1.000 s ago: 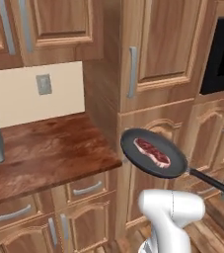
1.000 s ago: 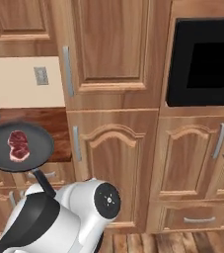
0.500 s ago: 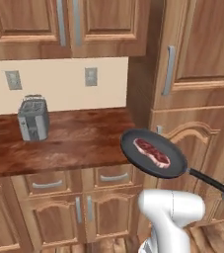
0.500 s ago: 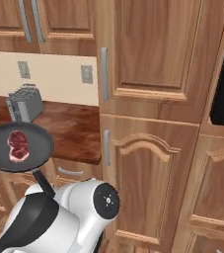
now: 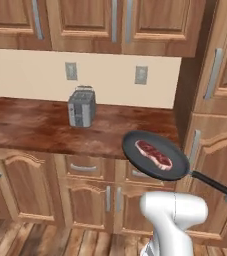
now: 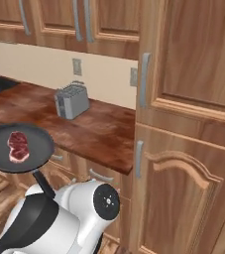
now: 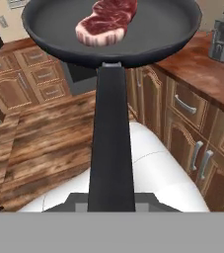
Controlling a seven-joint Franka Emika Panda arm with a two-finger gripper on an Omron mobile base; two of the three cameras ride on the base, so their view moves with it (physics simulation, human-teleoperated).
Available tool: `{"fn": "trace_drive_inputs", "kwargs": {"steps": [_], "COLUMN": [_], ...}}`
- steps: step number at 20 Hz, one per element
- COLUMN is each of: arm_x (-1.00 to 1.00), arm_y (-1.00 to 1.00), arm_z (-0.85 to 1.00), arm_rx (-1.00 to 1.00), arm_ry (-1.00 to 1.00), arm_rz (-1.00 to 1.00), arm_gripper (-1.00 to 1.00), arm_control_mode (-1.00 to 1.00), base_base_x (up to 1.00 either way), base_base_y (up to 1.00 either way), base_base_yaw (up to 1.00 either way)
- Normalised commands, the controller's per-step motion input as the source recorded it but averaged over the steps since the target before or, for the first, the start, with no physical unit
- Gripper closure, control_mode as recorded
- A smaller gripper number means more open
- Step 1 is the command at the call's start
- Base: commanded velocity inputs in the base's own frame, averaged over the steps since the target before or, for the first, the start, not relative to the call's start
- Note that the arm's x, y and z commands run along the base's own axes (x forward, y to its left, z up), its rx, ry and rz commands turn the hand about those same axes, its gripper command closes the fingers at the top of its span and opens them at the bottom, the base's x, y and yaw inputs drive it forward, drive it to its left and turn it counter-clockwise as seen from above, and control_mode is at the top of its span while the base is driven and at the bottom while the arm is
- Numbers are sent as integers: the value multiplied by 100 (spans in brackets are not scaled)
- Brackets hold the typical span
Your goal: Pick up the pan with the steak in it and place it on the dining table. Then place the steak on the plate.
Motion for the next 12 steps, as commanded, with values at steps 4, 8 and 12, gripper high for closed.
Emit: {"fn": "trace_drive_inputs", "kwargs": {"steps": [4,8,12], "arm_x": [0,0,0], "arm_y": [0,0,0], "arm_z": [0,0,0], "arm_rx": [0,0,0], "arm_ry": [0,0,0], "arm_rz": [0,0,0], "arm_gripper": [100,100,100], "arm_control_mode": [100,100,100], "base_base_x": [-5,-5,-5], "base_base_y": [0,0,0], "base_base_yaw": [50,50,50]}}
